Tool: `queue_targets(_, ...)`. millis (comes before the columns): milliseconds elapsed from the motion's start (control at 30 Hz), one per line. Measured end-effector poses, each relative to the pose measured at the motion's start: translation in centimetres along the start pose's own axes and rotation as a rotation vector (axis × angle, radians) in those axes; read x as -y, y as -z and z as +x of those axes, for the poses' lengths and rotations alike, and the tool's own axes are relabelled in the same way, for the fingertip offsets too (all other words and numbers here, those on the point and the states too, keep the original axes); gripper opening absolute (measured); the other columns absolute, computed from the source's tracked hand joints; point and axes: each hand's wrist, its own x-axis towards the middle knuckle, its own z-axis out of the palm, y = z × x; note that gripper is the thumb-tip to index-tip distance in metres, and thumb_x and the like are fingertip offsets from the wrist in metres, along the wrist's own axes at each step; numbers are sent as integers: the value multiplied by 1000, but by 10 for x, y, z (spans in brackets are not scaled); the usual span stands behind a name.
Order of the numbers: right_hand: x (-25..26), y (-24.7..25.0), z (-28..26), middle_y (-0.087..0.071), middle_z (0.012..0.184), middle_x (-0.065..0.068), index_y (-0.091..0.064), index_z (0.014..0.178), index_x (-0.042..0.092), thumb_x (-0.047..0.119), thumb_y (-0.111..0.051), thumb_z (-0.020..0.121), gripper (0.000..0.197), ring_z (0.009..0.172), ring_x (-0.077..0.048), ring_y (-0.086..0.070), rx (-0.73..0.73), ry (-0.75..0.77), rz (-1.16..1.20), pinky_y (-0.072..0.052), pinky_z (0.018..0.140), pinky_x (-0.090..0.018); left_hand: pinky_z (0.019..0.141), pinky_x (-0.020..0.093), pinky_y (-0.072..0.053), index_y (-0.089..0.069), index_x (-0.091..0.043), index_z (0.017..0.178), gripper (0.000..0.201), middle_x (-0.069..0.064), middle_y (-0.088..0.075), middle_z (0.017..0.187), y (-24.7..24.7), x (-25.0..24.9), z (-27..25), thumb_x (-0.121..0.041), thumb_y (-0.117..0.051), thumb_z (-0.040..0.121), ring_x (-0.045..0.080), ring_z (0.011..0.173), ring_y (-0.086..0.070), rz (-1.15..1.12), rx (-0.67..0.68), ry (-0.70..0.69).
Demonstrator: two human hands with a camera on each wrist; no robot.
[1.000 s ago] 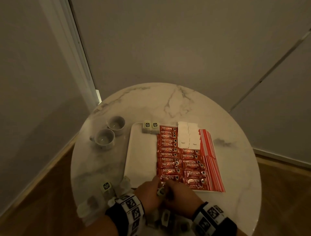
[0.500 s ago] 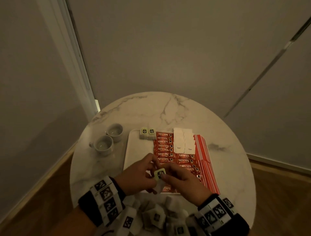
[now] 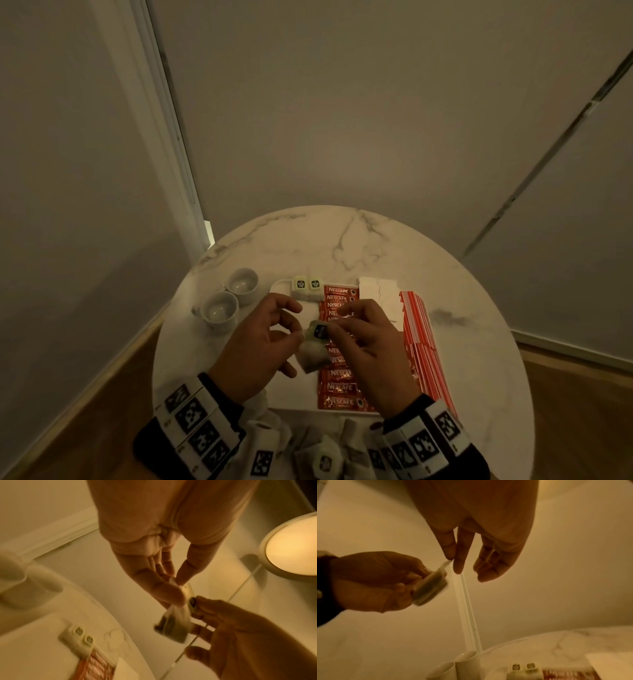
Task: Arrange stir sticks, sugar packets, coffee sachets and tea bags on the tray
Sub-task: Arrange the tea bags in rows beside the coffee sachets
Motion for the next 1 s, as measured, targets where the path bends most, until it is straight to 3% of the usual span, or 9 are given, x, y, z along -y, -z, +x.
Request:
queue_targets(67, -1, 0, 1, -46, 112, 22, -73, 91, 26, 44, -57, 87, 25, 110, 5, -46, -41, 122, -101, -46, 83, -13, 53, 39, -56, -52, -16, 105, 28, 8, -58, 84, 1, -1, -1, 4, -58, 87, 25, 63, -61, 38, -24, -34)
queue_targets(133, -2, 0, 4, -44, 116, 21, -69, 87, 27, 45, -58, 84, 21, 113, 4, -44, -31, 152, -147, -45, 86, -15, 55, 39, -58, -52, -18, 104, 29, 5, -58, 84, 1, -2, 0, 5, -59, 86, 23, 64, -62, 51, -52, -56)
queue_targets(233, 1, 2, 9, -47, 118, 17, -68, 82, 23, 40, -64, 83, 17, 112, 2, -47, 71, 21, 13, -48, 85, -19, 61, 44, -59, -53, -20, 103, 30, -1, -60, 82, 1, -2, 2, 5, -59, 86, 28, 67, -65, 45, -72, -76)
queue_targets(333, -1, 1, 13, -51, 116, 17, -70, 80, 21, 30, -64, 87, 13, 113, 1, -49, 149, -115, 211, -50, 93, -31, 63, 44, -59, -53, -19, 102, 29, -5, -61, 83, 0, -1, 4, 5, -60, 86, 30, 68, -66, 29, -94, -87)
queue_targets(533, -4, -8, 16, -51, 115, 19, -71, 76, 29, 33, -68, 84, 10, 114, 0, -48, 156, -158, 162, -50, 94, -35, 59, 35, -58, -52, -14, 96, 24, 9, -59, 91, -2, 0, 5, 6, -60, 86, 22, 67, -67, -36, -114, -73)
queue_targets(633, -3, -9, 15, -46, 124, 19, -69, 79, 33, 55, -54, 84, 28, 120, -2, -39, 151, -1, -167, -40, 97, -25, 61, 38, -59, -50, -10, 92, 18, 13, -58, 92, -3, 1, 4, 5, -59, 87, 25, 74, -68, -75, -150, -57)
queue_targets(733, 0, -12, 13, -45, 134, 11, -69, 82, 31, 56, -37, 90, 42, 126, -10, -32, 136, 194, -539, -34, 95, -31, 62, 40, -59, -49, -9, 90, 14, 14, -58, 94, -4, 1, 4, 2, -59, 88, 32, 80, -68, -110, -172, -37)
queue_targets(900, -1, -12, 18, -46, 133, 10, -69, 79, 28, 47, -42, 91, 36, 129, -15, -34, 74, 225, -538, -40, 92, -39, 62, 43, -58, -49, -6, 93, 17, 19, -58, 99, -5, -4, 6, 0, -62, 85, 41, 87, -65, -180, -159, 2)
queue_targets(1000, -3, -14, 17, -45, 133, 10, -70, 76, 25, 45, -43, 92, 37, 131, -13, -31, 7, 241, -460, -36, 95, -39, 62, 44, -58, -48, -6, 96, 19, 18, -59, 98, -5, -6, 7, 0, -62, 85, 42, 89, -65, -220, -152, 25)
